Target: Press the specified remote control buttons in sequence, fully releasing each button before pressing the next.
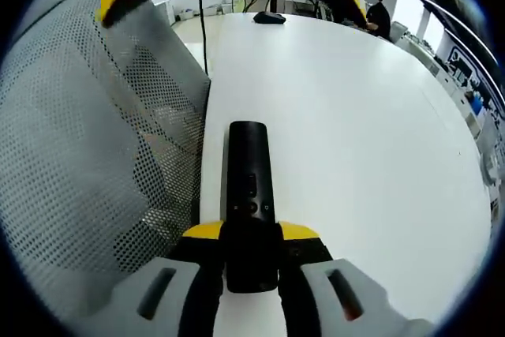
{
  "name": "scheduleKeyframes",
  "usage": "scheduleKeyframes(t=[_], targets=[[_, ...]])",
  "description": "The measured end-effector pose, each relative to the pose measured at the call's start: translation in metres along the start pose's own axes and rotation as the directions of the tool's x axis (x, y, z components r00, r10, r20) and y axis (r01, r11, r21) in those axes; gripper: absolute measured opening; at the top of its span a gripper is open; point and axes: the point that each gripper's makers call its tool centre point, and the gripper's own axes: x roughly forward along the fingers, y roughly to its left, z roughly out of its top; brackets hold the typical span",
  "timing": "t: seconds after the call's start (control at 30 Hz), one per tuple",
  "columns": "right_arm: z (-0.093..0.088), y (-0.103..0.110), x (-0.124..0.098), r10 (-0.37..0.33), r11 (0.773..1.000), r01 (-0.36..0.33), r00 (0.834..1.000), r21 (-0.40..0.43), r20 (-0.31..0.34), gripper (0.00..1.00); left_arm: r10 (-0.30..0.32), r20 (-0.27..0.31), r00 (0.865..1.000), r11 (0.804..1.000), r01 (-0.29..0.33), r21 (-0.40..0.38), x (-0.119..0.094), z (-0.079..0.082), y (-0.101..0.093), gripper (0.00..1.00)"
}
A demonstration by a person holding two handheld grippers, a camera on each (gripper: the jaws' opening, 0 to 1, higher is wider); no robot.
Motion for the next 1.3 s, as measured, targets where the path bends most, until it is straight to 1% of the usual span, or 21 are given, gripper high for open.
scheduleKeyframes(t=[0.03,0.1,0.17,0.2,0.23,0.3,0.33,0.37,0.43,0.53,0.57,0.6,0.63,0.67,0.73,0.83,0.87,0.93,1.03,1.17,1.3], targets=[[0.000,0.000,0.000,0.000,1.000,0.000,1.000,0.001,0.000,0.24,0.034,0.040,0.999,0.999,-0.034,-0.007,-0.009,0.007,0.005,1.00],[0.000,0.000,0.000,0.000,1.000,0.000,1.000,0.003,0.000,0.24,0.085,0.088,0.992,0.996,-0.084,-0.014,-0.020,0.016,0.007,1.00],[0.000,-0.001,0.001,0.000,1.000,0.000,1.000,0.005,0.000,0.24,0.144,0.115,0.983,0.990,-0.141,-0.031,-0.030,0.021,0.009,1.00],[0.000,-0.001,0.000,-0.001,1.000,0.001,1.000,0.005,0.000,0.24,0.158,0.122,0.980,0.987,-0.155,-0.035,-0.034,0.022,0.008,1.00],[0.000,-0.001,0.000,-0.001,1.000,0.001,1.000,0.005,0.000,0.24,0.173,0.127,0.977,0.985,-0.170,-0.039,-0.037,0.022,0.008,1.00],[0.000,-0.001,0.000,-0.001,1.000,0.001,1.000,0.007,0.000,0.24,0.232,0.127,0.964,0.973,-0.231,-0.024,-0.044,0.020,0.009,1.00],[0.000,-0.001,0.000,-0.002,1.000,0.002,1.000,0.006,0.001,0.24,0.271,0.110,0.956,0.962,-0.272,-0.007,-0.048,0.015,0.011,1.00],[0.000,-0.001,0.000,-0.002,1.000,0.002,1.000,0.006,0.001,0.24,0.292,0.113,0.950,0.956,-0.293,-0.008,-0.051,0.014,0.009,1.00],[-0.001,-0.001,0.001,-0.004,1.000,0.004,1.000,0.006,0.002,0.24,0.309,0.111,0.945,0.951,-0.310,-0.005,-0.053,0.009,0.001,1.00],[-0.001,-0.001,0.002,-0.005,1.000,0.005,1.000,0.008,0.003,0.24,0.361,0.095,0.928,0.932,-0.363,0.001,-0.055,0.001,-0.004,1.00],[-0.002,-0.002,0.002,-0.006,1.000,0.006,1.000,0.009,0.003,0.24,0.400,0.095,0.912,0.915,-0.404,0.024,-0.053,0.002,-0.002,1.00],[-0.002,-0.002,0.002,-0.006,1.000,0.006,1.000,0.010,0.003,0.24,0.420,0.105,0.901,0.905,-0.425,0.024,-0.053,0.002,-0.001,1.00],[-0.002,-0.002,0.002,-0.006,1.000,0.006,1.000,0.010,0.003,0.24,0.438,0.127,0.890,0.897,-0.442,0.001,-0.053,0.005,-0.001,1.00],[-0.002,-0.002,0.002,-0.007,1.000,0.007,1.000,0.010,0.003,0.24,0.453,0.132,0.881,0.890,-0.456,-0.009,-0.054,0.005,0.000,1.00],[-0.002,-0.002,0.003,-0.008,1.000,0.008,1.000,0.012,0.003,0.24,0.499,0.136,0.856,0.863,-0.505,0.013,-0.059,0.008,0.010,1.00],[-0.003,-0.003,0.004,-0.009,1.000,0.009,1.000,0.015,0.005,0.24,0.524,0.195,0.829,0.848,-0.530,-0.023,-0.063,0.014,0.013,1.00],[-0.003,-0.003,0.004,-0.010,1.000,0.009,1.000,0.017,0.006,0.24,0.529,0.191,0.827,0.844,-0.536,-0.014,-0.065,0.012,0.015,1.00],[-0.003,-0.003,0.004,-0.011,1.000,0.011,1.000,0.023,0.008,0.24,0.544,0.192,0.817,0.834,-0.551,-0.020,-0.068,0.012,0.019,1.00],[-0.002,-0.003,0.004,-0.010,0.999,0.010,1.000,0.038,0.011,0.25,0.526,0.253,0.812,0.843,-0.537,-0.027,-0.069,0.023,0.016,1.00],[-0.002,-0.004,0.004,-0.005,0.999,0.004,1.000,0.042,0.006,0.24,0.525,0.274,0.806,0.843,-0.537,-0.038,-0.072,0.026,0.016,1.00],[-0.001,-0.007,0.004,0.001,0.999,-0.001,1.000,0.042,0.001,0.24,0.525,0.264,0.809,0.843,-0.537,-0.032,-0.071,0.022,0.018,1.00]])
